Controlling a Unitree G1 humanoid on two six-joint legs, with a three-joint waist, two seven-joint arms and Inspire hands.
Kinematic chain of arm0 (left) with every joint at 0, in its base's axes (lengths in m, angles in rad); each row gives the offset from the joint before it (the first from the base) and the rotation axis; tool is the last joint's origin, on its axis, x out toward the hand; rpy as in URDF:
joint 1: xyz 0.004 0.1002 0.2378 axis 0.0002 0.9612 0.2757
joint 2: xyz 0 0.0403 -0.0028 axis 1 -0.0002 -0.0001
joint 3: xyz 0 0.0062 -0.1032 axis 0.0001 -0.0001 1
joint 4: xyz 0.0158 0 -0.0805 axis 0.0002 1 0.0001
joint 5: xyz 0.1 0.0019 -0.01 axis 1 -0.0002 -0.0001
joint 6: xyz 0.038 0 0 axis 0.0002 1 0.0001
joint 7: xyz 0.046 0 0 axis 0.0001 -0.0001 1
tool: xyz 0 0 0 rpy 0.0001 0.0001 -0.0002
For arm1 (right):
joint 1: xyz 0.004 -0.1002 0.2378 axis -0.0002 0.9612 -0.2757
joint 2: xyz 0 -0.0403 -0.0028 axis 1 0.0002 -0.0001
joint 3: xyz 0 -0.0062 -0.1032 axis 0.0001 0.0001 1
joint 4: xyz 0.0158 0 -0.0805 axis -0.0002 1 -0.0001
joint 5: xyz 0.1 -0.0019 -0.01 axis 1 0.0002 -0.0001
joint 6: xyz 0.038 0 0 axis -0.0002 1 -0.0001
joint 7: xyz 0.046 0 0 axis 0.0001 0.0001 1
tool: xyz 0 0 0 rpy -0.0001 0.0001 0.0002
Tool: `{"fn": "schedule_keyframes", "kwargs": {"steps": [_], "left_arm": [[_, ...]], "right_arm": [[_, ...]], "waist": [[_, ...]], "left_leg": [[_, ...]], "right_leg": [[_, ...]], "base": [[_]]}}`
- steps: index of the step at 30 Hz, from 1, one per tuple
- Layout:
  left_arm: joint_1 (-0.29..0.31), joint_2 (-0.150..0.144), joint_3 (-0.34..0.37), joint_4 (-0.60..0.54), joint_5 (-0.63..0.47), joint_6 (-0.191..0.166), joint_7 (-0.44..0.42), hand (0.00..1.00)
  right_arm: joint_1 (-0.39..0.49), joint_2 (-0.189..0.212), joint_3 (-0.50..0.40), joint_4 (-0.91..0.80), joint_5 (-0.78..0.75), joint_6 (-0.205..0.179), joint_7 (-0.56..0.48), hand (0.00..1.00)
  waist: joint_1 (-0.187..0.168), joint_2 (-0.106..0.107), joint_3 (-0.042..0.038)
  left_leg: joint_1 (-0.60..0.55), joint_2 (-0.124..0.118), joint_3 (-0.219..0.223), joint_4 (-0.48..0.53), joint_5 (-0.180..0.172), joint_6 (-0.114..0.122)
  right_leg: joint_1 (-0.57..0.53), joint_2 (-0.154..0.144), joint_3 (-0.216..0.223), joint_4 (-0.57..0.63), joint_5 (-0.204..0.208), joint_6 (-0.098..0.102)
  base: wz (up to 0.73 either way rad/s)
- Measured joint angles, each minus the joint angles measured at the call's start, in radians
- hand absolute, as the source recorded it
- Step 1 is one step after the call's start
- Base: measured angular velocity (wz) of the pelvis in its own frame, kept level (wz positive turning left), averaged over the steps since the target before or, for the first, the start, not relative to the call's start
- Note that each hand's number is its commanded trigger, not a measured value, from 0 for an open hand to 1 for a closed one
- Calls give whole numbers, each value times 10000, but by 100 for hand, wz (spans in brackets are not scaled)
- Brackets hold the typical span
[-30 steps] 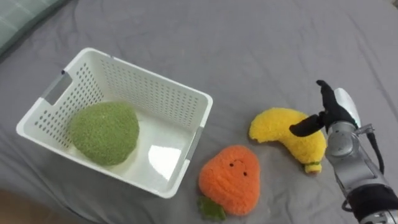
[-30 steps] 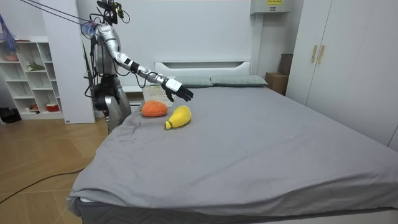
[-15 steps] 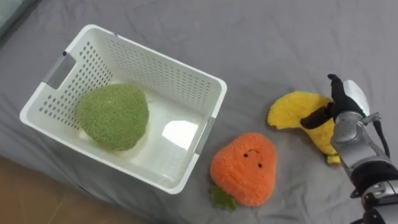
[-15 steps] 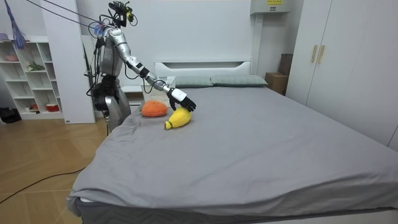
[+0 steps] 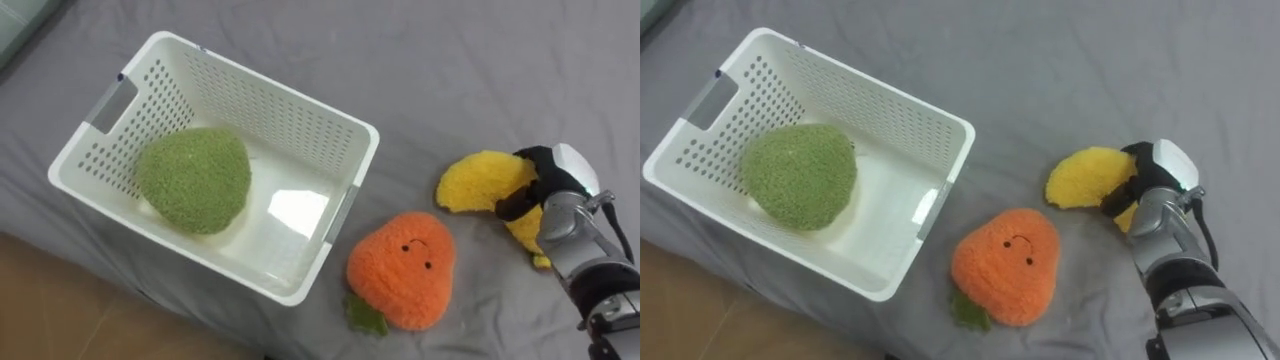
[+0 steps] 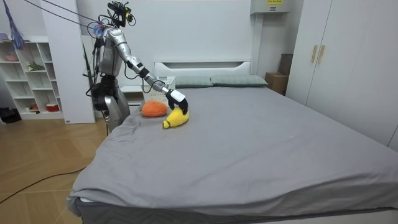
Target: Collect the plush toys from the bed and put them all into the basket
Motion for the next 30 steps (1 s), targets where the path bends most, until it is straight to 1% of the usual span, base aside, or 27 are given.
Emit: {"fn": "schedule_keyframes", "kwargs": {"steps": [3,7,9,15,17,20,22,23,24,25,26,29,30], "left_arm": [[0,-14,-29,5,-3,23,-19,0],[-4,-8,-18,1,-2,17,-139,0],[-21,-1,-22,-8,-59,14,-178,0],[-48,2,-37,20,-766,-23,-198,0],[-20,2,-28,31,-765,-43,-204,0],[65,6,21,10,-764,-112,-190,0],[90,23,27,8,-765,-121,-187,0],[104,38,27,9,-765,-137,-195,0],[111,55,34,22,-765,-144,-203,0],[111,61,34,33,-765,-144,-204,0],[111,66,54,94,-765,-145,-206,0],[112,65,72,213,-763,-140,-216,0],[145,65,80,230,-763,-127,-217,0]], "right_arm": [[6,-11,28,216,-7,11,0,100],[34,-22,78,227,-27,20,44,100],[32,-26,108,183,-44,7,138,100],[37,-28,209,122,-51,-124,440,100],[51,-29,198,121,-59,-138,529,100],[102,-38,169,107,-122,-271,559,100],[283,-108,147,32,-348,-360,557,100],[381,-183,131,12,-404,-430,557,100],[417,-229,96,12,-410,-445,554,100],[427,-255,95,11,-410,-454,553,100],[450,-278,40,3,-398,-466,553,100],[625,-312,-258,-257,-390,-468,544,100],[726,-333,-269,-387,-374,-456,546,100]], "waist": [[120,22,15],[181,28,18],[160,24,15],[102,4,1],[55,2,-1],[-68,10,-7],[-131,17,-35],[-149,18,-72],[-182,33,-106],[-204,44,-121],[-314,72,-137],[-382,132,-185],[-388,161,-228]], "left_leg": [[-2,10,-9,-17,7,-8],[-42,8,-3,-11,7,-8],[-47,1,-4,-8,9,-6],[14,-7,-8,-6,24,6],[93,-4,-3,-7,26,4],[226,-2,-1,-6,26,4],[336,0,-7,-12,25,3],[388,1,0,-33,25,3],[422,6,14,-41,25,3],[438,7,17,-39,25,3],[495,9,32,-37,25,3],[721,20,133,-116,29,3],[846,28,178,-165,29,4]], "right_leg": [[-8,-2,-5,-8,0,-2],[-51,-14,4,-7,0,-2],[-51,-26,4,-5,-1,-1],[7,-44,36,11,-3,3],[84,-42,39,6,-3,3],[242,-38,45,-13,-3,3],[343,-35,28,-16,-3,3],[379,-36,33,-12,-2,3],[407,-35,35,-11,-1,1],[423,-34,33,-11,0,0],[483,-33,17,-10,0,-1],[630,-28,84,-4,1,-2],[717,-25,126,-1,1,-2]], "base": [[2],[0],[0],[0],[0],[0],[0],[0],[0],[0],[-4],[-9],[-13]]}}
